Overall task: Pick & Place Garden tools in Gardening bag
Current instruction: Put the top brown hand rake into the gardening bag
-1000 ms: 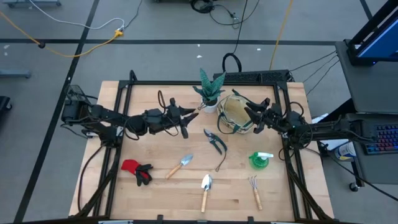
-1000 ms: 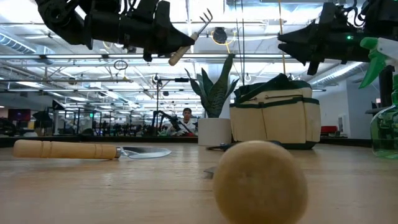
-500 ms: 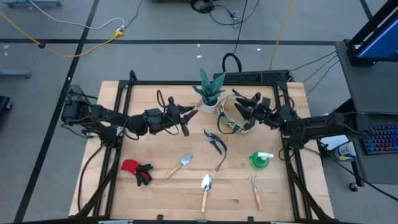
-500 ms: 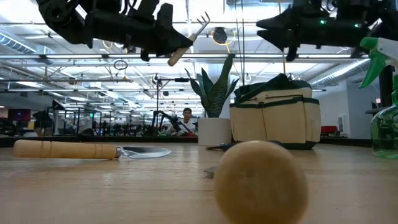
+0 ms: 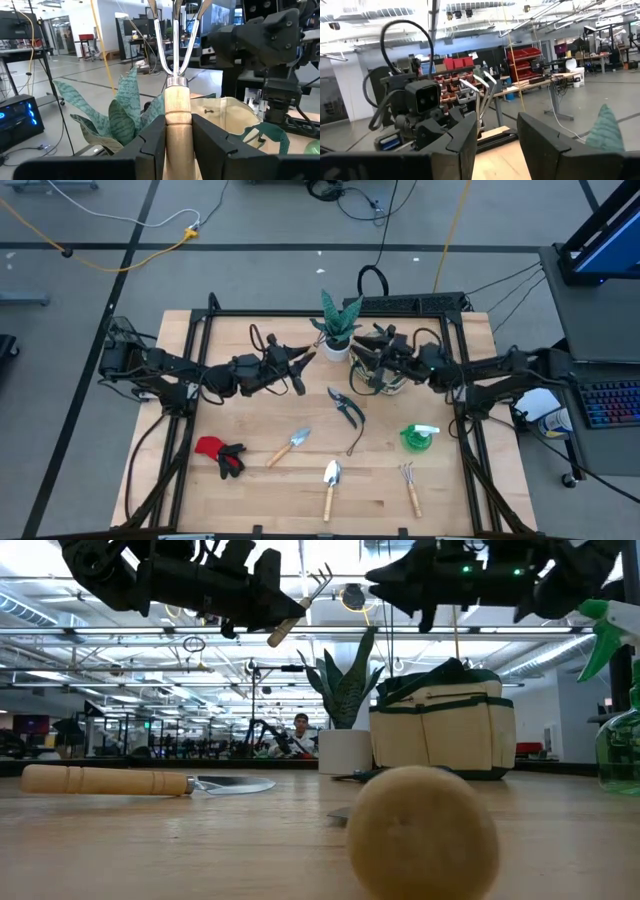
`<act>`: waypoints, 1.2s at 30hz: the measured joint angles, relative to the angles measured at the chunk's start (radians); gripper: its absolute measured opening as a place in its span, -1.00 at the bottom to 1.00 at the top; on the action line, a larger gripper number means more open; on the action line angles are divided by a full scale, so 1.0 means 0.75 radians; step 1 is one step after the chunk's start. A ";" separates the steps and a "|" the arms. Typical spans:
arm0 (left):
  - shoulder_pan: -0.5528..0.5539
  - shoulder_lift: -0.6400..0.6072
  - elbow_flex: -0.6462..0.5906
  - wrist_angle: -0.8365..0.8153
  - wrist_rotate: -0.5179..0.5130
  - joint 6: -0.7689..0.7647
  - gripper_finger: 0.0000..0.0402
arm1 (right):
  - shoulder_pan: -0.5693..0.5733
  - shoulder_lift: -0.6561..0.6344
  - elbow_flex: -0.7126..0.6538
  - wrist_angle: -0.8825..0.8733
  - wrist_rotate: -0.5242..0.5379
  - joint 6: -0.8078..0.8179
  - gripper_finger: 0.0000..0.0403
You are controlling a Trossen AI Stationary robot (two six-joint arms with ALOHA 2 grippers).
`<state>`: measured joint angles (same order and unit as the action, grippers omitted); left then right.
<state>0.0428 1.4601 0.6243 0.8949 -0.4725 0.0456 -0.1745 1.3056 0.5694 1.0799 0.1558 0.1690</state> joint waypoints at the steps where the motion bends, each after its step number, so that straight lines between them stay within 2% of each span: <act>1: 0.000 0.000 0.000 -0.001 0.000 -0.001 -0.56 | 0.000 0.019 0.013 0.000 0.000 0.000 -0.36; 17: -0.017 0.000 0.000 0.000 -0.002 0.003 -0.56 | 0.001 0.240 0.197 0.003 -0.005 0.002 -0.36; 23: -0.017 0.000 0.000 0.000 -0.001 0.004 -0.56 | 0.001 0.263 0.241 0.005 -0.078 0.003 -0.36; 36: -0.029 0.000 0.026 -0.001 0.000 0.030 -0.56 | 0.008 0.262 0.298 -0.033 -0.070 -0.042 -0.36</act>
<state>0.0211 1.4601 0.6441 0.8938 -0.4722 0.0680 -0.1683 1.5023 0.7929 1.0548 0.1031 0.1375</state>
